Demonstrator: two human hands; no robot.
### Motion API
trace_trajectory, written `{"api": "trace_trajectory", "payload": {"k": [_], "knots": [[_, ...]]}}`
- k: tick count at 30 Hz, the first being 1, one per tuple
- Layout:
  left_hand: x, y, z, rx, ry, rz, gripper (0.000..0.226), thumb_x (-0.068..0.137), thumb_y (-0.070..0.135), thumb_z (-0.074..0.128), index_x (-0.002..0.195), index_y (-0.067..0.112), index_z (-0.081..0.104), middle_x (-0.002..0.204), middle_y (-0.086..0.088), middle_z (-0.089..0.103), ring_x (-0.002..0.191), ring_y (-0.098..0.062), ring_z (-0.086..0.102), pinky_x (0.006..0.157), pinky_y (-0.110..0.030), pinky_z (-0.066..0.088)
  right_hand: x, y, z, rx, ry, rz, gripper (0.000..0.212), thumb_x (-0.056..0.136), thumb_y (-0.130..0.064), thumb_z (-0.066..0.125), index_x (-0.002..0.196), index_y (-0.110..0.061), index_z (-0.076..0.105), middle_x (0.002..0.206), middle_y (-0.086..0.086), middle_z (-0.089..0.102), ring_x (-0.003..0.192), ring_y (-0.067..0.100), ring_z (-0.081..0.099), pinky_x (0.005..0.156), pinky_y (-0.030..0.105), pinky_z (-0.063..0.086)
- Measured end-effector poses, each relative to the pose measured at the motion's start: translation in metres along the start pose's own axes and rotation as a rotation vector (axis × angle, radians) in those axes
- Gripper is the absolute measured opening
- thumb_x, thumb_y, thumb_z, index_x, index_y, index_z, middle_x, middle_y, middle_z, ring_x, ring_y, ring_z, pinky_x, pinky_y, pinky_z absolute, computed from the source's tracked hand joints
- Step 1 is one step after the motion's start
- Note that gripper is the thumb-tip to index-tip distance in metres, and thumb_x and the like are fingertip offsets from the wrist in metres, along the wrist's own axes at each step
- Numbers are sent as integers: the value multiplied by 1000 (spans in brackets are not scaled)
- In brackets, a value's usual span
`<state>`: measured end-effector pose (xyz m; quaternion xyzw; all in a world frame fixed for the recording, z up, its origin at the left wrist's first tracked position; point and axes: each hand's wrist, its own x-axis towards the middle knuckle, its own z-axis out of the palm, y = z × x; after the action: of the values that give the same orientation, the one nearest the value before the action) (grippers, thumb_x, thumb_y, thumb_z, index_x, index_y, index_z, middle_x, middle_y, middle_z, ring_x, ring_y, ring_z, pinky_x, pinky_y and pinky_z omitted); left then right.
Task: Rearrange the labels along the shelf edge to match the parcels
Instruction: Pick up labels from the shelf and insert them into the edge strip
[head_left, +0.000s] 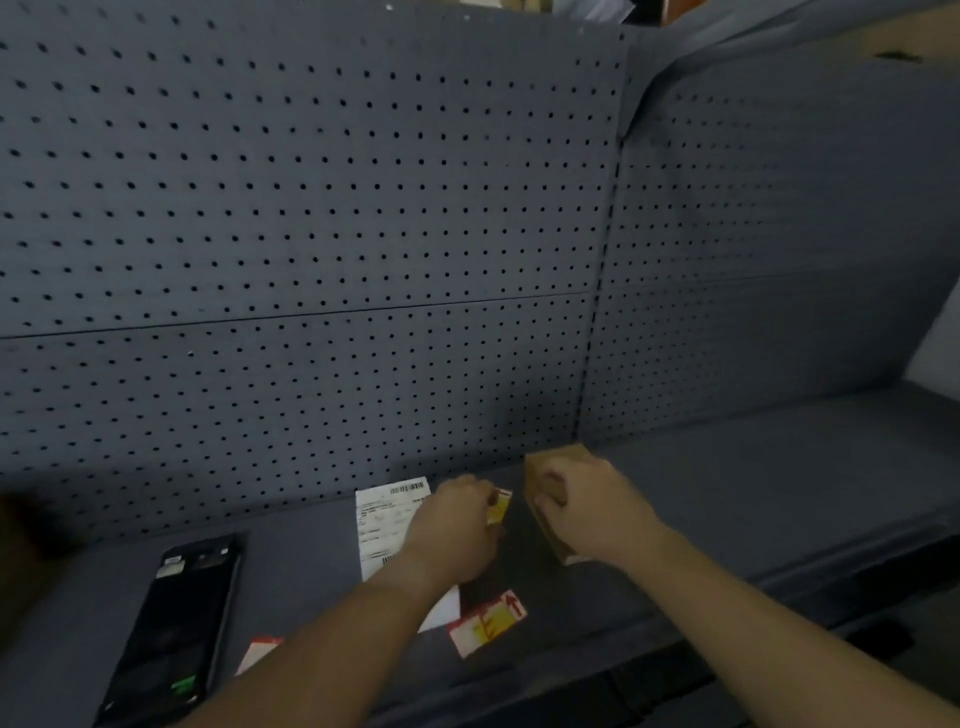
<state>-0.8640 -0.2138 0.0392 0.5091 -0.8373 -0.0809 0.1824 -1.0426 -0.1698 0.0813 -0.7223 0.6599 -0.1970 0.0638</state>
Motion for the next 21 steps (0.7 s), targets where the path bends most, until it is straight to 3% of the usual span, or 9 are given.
{"api": "trace_trajectory", "payload": {"k": [3, 12, 18, 21], "knots": [[12, -4, 3, -10, 23, -101, 21, 84, 30, 64, 98, 16, 60, 101, -5, 57, 92, -22, 56, 78, -37, 52, 45, 5, 3, -18, -39, -97, 31, 92, -34, 62, 120, -23, 64, 114, -1, 60, 106, 21, 58, 89, 37, 52], [31, 10, 24, -7, 41, -388, 28, 83, 25, 64, 108, 11, 59, 113, -10, 58, 102, -28, 56, 84, -39, 50, 130, 19, 24, -21, -310, -370, 33, 90, -33, 65, 122, -24, 63, 122, 2, 62, 107, 24, 60, 93, 43, 52], [45, 27, 39, 28, -69, -577, 23, 88, 23, 63, 108, 14, 56, 110, -9, 58, 97, -26, 56, 78, -35, 49, 152, 26, 32, -123, -524, -402, 37, 88, -30, 68, 124, -28, 62, 121, 1, 62, 104, 24, 61, 91, 40, 52], [54, 28, 47, 26, -153, -699, 31, 87, 15, 65, 116, 12, 56, 115, -11, 58, 101, -27, 59, 84, -36, 51, 162, 21, 38, -224, -622, -421, 38, 86, -19, 67, 123, -28, 64, 119, -1, 63, 107, 25, 58, 102, 47, 43]]}}
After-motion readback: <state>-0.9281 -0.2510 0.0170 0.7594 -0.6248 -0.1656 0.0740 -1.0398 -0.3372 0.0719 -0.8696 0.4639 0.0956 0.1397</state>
